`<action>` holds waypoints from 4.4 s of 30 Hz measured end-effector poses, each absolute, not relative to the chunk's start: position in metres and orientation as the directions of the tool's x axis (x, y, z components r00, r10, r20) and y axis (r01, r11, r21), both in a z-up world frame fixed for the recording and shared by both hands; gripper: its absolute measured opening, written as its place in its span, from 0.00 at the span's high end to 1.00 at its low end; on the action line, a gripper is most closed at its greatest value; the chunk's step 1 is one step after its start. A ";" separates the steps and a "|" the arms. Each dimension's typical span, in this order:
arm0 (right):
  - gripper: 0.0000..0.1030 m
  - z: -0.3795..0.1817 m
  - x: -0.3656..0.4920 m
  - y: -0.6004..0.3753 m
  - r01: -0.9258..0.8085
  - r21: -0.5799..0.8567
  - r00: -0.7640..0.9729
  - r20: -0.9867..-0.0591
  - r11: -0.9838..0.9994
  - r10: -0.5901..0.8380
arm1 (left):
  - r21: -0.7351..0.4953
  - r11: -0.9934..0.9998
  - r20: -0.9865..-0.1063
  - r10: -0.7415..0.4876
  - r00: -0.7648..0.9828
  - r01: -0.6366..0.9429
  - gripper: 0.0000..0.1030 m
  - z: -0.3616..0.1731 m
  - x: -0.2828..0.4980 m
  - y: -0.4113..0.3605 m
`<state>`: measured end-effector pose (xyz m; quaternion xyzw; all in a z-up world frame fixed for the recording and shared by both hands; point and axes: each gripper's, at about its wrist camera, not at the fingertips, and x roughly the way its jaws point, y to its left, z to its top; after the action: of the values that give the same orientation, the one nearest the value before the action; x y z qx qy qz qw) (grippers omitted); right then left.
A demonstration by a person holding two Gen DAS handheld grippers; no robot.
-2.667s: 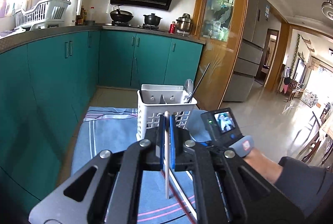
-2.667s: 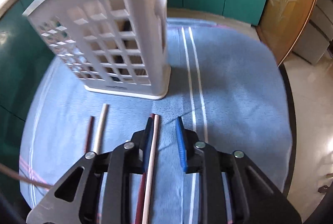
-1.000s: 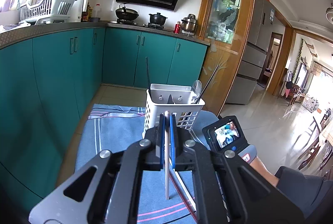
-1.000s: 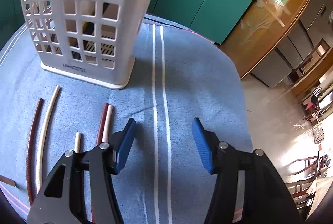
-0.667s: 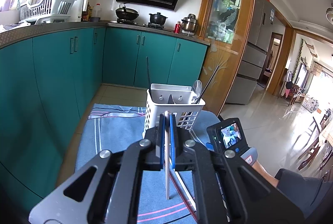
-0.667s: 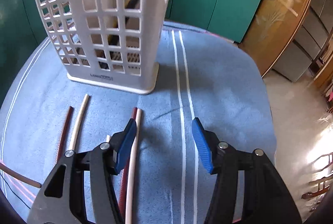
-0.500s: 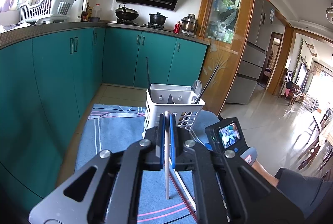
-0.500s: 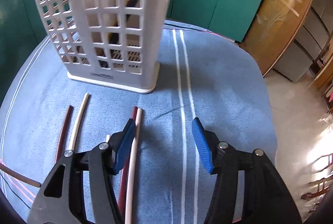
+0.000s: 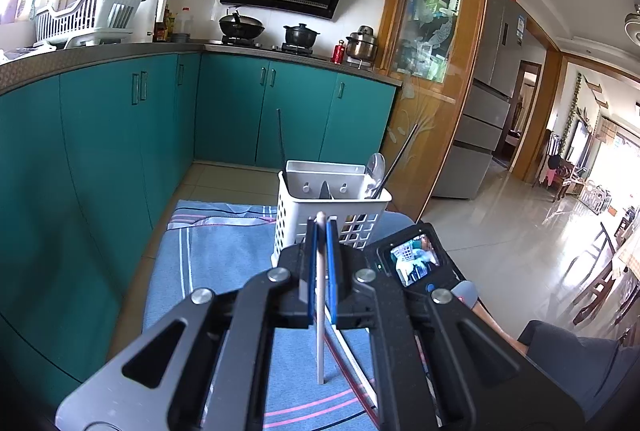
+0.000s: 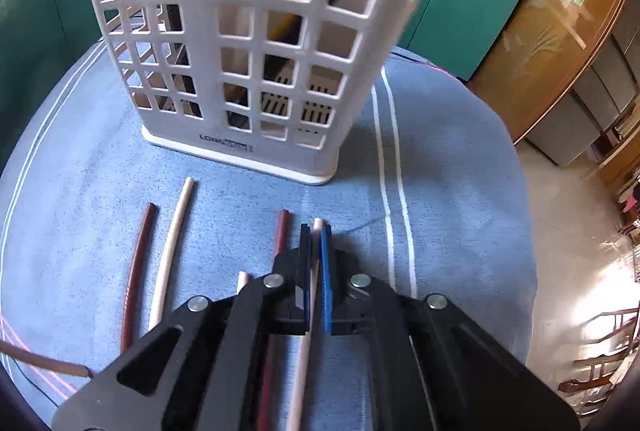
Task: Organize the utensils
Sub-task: 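Lift the chopsticks into the caddy with the right tool and open it, then lower the chopstick into the caddy with the left tool while the right tool grasps another, then drop the chopstick into the caddy with the right tool while the left tool returns, then move both open tools back to the remaining chopsticks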
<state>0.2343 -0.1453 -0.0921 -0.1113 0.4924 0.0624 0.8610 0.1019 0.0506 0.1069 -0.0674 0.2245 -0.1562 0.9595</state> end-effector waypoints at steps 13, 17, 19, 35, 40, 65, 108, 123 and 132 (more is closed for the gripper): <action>0.96 0.030 0.139 -0.202 -0.236 0.101 0.681 -0.692 0.967 0.239 | -0.193 0.946 -0.414 -0.319 0.853 0.260 0.96 0.105 0.101 0.054; 0.96 0.067 0.097 -0.209 -0.273 0.119 0.729 -0.623 0.955 0.286 | -0.168 0.951 -0.419 -0.308 0.854 0.260 0.96 0.107 0.097 0.050; 0.96 0.079 0.085 -0.212 -0.289 0.129 0.738 -0.601 0.949 0.307 | -0.154 0.955 -0.419 -0.296 0.859 0.254 0.96 0.109 0.095 0.047; 0.96 0.154 0.082 -0.228 -0.329 0.201 0.786 -0.483 0.923 0.386 | -0.038 0.977 -0.450 -0.206 0.869 0.212 0.96 0.144 0.089 0.019; 0.97 0.151 0.092 -0.227 -0.335 0.199 0.776 -0.496 0.921 0.389 | -0.037 0.977 -0.456 -0.205 0.866 0.211 0.96 0.146 0.093 0.017; 0.69 0.016 0.153 -0.247 -0.269 0.233 0.569 -0.744 0.934 0.350 | -0.083 0.979 -0.328 -0.204 0.923 0.186 0.96 0.254 0.244 -0.004; 0.96 0.099 0.136 -0.217 -0.333 0.203 0.696 -0.606 0.921 0.385 | -0.115 0.990 -0.559 -0.130 0.819 0.079 0.12 0.054 0.169 0.058; 0.96 0.239 0.216 -0.175 -0.297 0.072 0.846 -0.442 0.952 0.297 | -0.077 0.989 -0.619 -0.145 0.772 0.123 0.12 0.016 0.137 0.043; 0.96 0.249 0.255 -0.167 -0.261 0.066 0.849 -0.458 0.963 0.262 | -0.084 0.987 -0.626 -0.159 0.763 0.137 0.12 0.015 0.141 0.042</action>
<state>0.2550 -0.1674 0.2490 0.0006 0.2383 0.1359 0.9616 0.1413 0.0418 0.0151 -0.0165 0.3348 -0.0788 0.9389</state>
